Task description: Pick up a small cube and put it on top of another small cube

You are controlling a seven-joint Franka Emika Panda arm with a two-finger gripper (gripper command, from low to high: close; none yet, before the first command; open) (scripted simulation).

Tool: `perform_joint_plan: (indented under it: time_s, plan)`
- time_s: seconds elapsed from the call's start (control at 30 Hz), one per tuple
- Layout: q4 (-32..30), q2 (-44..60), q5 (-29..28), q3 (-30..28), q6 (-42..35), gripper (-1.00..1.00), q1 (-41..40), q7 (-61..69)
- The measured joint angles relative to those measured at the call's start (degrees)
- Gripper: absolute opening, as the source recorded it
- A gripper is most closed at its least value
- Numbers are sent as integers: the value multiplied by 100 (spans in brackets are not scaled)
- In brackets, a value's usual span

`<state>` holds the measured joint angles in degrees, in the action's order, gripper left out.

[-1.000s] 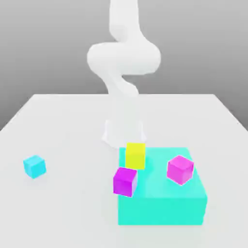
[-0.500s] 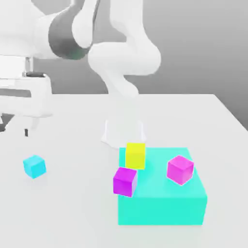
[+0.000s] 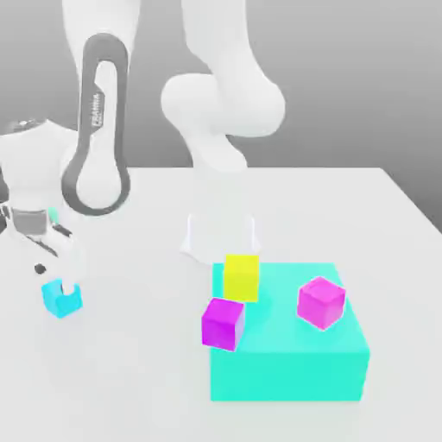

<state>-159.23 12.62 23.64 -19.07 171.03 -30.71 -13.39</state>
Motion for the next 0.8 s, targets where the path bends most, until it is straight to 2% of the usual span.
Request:
perform_joint_plan:
  time_s: [0.1, 0.13, 0.33, 0.4, 0.6, 0.8]
  plan:
    - [80, 335, 500, 677, 249, 0, -556, 374]
    - [98, 426, 609, 863, 322, -100, -713, 456]
    - [108, 470, 655, 959, 347, -100, -797, 486]
    - [84, 363, 503, 759, 269, -100, -635, 374]
    - [-83, -289, -656, -308, -175, -100, 153, -487]
    - [-271, -976, -1910, -856, -636, -100, 386, -1422]
